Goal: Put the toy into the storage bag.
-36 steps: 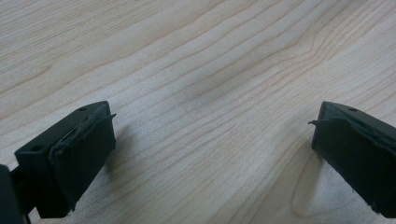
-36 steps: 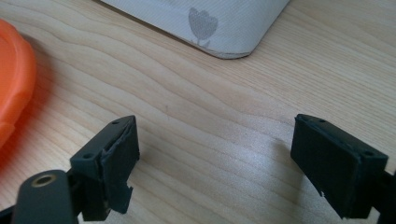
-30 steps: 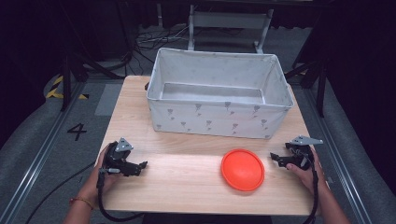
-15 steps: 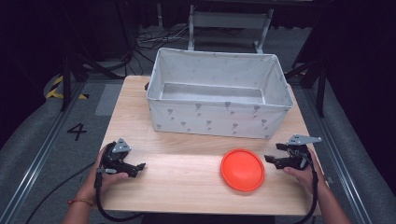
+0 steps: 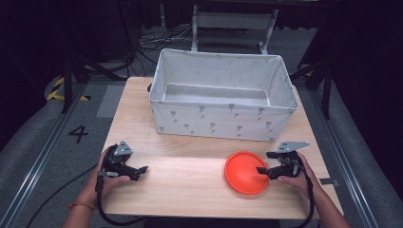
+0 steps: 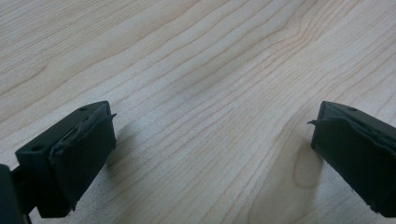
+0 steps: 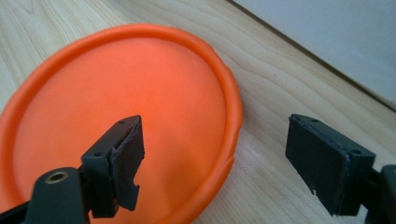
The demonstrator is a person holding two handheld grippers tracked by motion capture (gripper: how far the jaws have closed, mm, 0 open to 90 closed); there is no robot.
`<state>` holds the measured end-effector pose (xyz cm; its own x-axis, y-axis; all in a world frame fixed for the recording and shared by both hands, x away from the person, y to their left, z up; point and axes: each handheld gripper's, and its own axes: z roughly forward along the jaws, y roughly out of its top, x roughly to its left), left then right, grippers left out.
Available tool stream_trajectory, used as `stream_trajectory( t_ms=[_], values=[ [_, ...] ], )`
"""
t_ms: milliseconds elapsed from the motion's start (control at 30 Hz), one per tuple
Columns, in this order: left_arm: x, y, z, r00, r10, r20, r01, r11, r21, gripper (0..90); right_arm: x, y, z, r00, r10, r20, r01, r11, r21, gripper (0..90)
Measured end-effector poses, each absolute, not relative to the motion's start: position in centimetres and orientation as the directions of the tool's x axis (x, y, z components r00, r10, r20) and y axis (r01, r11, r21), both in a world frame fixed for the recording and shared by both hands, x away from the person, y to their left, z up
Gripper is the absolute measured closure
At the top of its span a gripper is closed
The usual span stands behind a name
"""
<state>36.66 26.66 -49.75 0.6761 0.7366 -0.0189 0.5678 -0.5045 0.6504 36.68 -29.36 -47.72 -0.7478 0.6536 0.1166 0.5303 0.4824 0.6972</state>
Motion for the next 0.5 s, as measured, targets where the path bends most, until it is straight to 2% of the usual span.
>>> stream_trajectory(
  t_ms=[233,500],
  values=[
    [36.7,26.7,-49.7,0.676,0.737,-0.019,0.568,-0.504,0.65,0.2,37.1,-29.0,-49.1,-0.742,0.657,0.135,0.561,0.498,0.662,17.4],
    [36.7,26.7,-49.7,0.676,0.737,-0.019,0.568,-0.504,0.65,0.2,36.6,-28.3,-49.4,-0.767,0.633,0.109,0.525,0.521,0.672,14.7]
  ],
)
